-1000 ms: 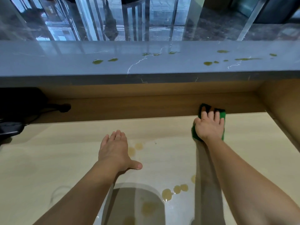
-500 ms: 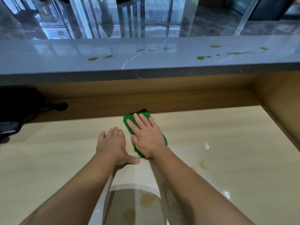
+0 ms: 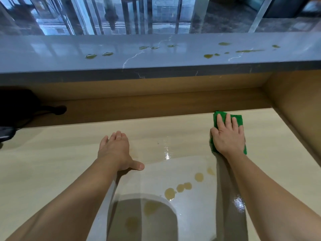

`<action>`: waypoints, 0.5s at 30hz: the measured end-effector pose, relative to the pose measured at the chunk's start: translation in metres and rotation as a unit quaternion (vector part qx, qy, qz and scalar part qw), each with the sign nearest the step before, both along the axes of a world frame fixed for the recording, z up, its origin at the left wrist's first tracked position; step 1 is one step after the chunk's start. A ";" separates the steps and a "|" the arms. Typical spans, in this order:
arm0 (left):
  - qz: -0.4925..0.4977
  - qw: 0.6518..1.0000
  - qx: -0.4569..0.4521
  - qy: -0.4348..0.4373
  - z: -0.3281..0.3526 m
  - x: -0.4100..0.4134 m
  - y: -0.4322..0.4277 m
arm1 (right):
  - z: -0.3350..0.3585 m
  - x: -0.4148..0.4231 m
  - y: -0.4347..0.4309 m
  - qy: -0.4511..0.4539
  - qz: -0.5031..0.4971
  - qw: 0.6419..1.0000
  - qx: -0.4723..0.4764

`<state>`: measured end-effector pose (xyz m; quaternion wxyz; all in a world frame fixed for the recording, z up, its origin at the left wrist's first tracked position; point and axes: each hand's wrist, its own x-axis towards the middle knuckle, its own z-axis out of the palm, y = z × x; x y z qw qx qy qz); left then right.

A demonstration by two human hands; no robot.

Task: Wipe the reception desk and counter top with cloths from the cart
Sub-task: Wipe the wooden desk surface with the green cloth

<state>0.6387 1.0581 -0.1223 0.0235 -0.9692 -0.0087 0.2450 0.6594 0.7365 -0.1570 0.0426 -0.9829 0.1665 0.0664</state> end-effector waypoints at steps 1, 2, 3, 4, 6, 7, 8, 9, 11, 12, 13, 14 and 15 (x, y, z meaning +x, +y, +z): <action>0.000 1.000 -0.001 0.001 -0.001 0.000 0.000 | -0.001 0.002 0.015 0.000 -0.030 1.000 0.004; 0.000 1.000 -0.003 0.001 -0.002 0.000 0.000 | -0.002 0.003 0.032 0.000 -0.052 0.999 0.005; 0.000 1.000 -0.005 0.000 -0.003 0.000 0.001 | -0.002 0.002 0.051 -0.002 -0.060 0.998 0.003; -0.001 1.000 -0.007 0.000 -0.003 0.000 0.001 | -0.002 0.001 0.072 -0.004 -0.053 0.999 0.001; -0.001 1.000 -0.009 0.001 -0.004 0.001 0.001 | -0.003 -0.003 0.116 -0.009 0.003 1.000 0.007; -0.001 1.000 -0.007 0.003 -0.004 0.001 0.000 | -0.005 -0.006 0.139 -0.011 0.046 0.999 0.010; -0.001 1.000 -0.003 0.006 -0.004 0.002 0.000 | -0.006 -0.011 0.160 -0.012 0.096 0.995 0.013; -0.003 1.000 0.000 0.007 -0.004 0.003 0.000 | -0.007 -0.015 0.179 -0.010 0.147 0.989 0.015; -0.003 1.000 0.001 0.008 -0.004 0.003 -0.001 | -0.007 -0.022 0.200 0.000 0.241 0.971 0.015; 0.001 1.000 -0.002 0.010 -0.004 0.003 -0.001 | -0.007 -0.024 0.202 0.004 0.275 0.961 0.013; 0.006 1.000 -0.005 0.013 -0.004 0.002 0.000 | -0.006 -0.026 0.197 0.004 0.302 0.953 0.013; 0.010 1.000 -0.009 0.015 -0.004 0.002 0.000 | -0.005 -0.026 0.188 0.003 0.325 0.946 0.014; 0.011 1.000 -0.012 0.015 -0.004 0.001 0.001 | -0.004 -0.027 0.175 0.001 0.344 0.939 0.014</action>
